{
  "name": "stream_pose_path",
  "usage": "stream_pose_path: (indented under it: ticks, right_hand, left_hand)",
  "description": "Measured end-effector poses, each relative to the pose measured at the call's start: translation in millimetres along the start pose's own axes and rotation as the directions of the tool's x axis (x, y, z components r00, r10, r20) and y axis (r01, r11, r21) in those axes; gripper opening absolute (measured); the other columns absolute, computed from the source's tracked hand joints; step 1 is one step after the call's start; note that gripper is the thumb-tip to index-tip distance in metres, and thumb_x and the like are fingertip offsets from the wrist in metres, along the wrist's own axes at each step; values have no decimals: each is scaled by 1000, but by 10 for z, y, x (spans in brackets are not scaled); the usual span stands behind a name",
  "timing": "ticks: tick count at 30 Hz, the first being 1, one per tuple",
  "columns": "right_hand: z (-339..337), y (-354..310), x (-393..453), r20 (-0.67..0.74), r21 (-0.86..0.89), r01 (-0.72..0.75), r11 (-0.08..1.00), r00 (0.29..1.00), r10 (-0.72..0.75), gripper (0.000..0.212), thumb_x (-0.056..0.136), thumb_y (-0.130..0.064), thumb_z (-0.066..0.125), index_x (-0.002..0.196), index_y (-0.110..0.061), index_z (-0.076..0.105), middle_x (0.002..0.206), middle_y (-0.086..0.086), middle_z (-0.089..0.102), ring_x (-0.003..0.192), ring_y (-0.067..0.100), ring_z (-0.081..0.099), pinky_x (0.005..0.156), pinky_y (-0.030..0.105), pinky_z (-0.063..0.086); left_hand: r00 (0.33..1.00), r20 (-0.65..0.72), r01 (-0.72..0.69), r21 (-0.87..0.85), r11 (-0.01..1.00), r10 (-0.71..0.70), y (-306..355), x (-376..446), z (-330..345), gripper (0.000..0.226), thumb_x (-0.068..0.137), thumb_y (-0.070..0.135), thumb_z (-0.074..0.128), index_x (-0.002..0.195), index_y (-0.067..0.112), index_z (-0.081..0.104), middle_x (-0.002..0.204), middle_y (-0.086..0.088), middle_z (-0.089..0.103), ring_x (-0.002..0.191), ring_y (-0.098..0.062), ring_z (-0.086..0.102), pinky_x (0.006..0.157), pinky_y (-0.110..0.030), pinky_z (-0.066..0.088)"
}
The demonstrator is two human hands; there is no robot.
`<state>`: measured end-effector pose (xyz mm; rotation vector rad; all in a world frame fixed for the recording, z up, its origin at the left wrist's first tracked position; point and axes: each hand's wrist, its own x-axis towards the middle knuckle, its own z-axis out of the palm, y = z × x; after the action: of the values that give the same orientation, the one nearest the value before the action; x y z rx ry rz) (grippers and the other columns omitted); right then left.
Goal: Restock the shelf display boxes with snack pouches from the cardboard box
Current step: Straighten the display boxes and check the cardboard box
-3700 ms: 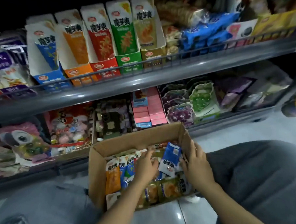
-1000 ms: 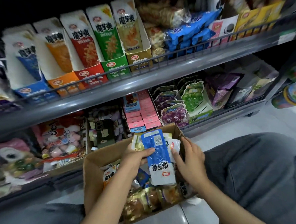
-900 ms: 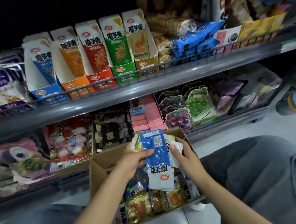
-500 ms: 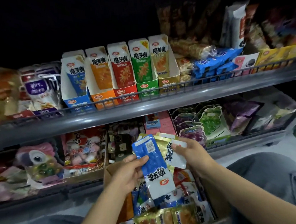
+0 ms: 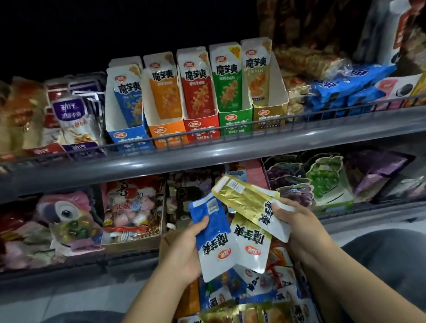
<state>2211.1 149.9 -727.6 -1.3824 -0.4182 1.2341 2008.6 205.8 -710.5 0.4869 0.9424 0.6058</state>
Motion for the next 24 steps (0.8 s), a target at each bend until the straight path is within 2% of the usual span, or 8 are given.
stream_pose_path:
  ticks: [5, 8, 11, 13, 18, 20, 22, 24]
  right_hand:
    - [9, -55, -16, -56, 65, 62, 996, 997, -58, 22, 95, -15, 54, 115, -8, 59, 102, 18, 69, 91, 35, 66, 81, 47, 52]
    - [-5, -105, -53, -23, 125, 38, 991, 999, -35, 24, 97, -13, 48, 116, -4, 60, 106, 22, 68, 94, 37, 64, 85, 49, 48]
    - [75, -76, -126, 55, 78, 20, 997, 998, -25, 26, 97, -15, 49, 116, -2, 60, 106, 22, 68, 89, 34, 65, 76, 42, 50]
    - [143, -24, -167, 77, 24, 16, 1000, 997, -18, 24, 96, -15, 52, 115, -2, 60, 102, 19, 70, 85, 30, 66, 73, 39, 52]
    - [139, 5, -184, -68, -57, 48, 997, 996, -52, 27, 91, -19, 62, 115, -8, 62, 98, 13, 72, 91, 33, 68, 88, 48, 52]
    - [91, -24, -208, -109, -37, 30, 999, 993, -34, 11, 90, -17, 62, 96, -8, 64, 90, 14, 71, 82, 34, 67, 82, 47, 53]
    - [93, 3, -270, -100, -72, -13, 997, 995, 6, 16, 89, -18, 64, 79, -9, 56, 84, 14, 65, 74, 29, 59, 68, 40, 48]
    - [164, 56, -355, -70, -100, -47, 994, 997, 40, 19, 87, -19, 67, 77, -10, 53, 83, 14, 63, 75, 28, 55, 62, 36, 47]
  left_hand:
    - [991, 120, -42, -69, 997, 50, 54, -92, -6, 31, 99, 10, 39, 127, 8, 52, 96, -20, 72, 77, -29, 72, 65, -43, 59]
    - [985, 172, -9, -102, 995, 27, 103, -117, -17, 33, 96, 14, 41, 126, 6, 54, 102, -23, 70, 83, -30, 72, 69, -44, 58]
    - [980, 196, 46, -4, 999, -44, 38, -173, 48, 44, 83, 22, 55, 125, 7, 57, 111, -22, 67, 89, -34, 68, 80, -49, 53]
    - [980, 198, 18, 81, 997, -34, -54, -205, 98, 44, 74, 20, 61, 118, 14, 59, 104, -17, 71, 85, -31, 69, 76, -47, 54]
    - [994, 66, -101, 149, 984, 92, -201, -194, 122, 38, 82, -2, 59, 111, 22, 58, 76, -7, 71, 67, -27, 67, 65, -40, 54]
    - [986, 4, -166, 104, 981, 166, -212, -175, 102, 37, 86, -2, 57, 116, 19, 57, 81, -6, 71, 70, -26, 67, 66, -40, 54]
    - [972, -45, -229, 65, 971, 232, -214, -162, 94, 40, 87, 0, 57, 123, 18, 54, 88, -6, 70, 75, -25, 67, 65, -38, 54]
    - [958, -81, -275, 35, 961, 277, -217, -148, 113, 45, 89, 2, 56, 130, 18, 50, 95, -5, 66, 78, -23, 65, 62, -35, 52]
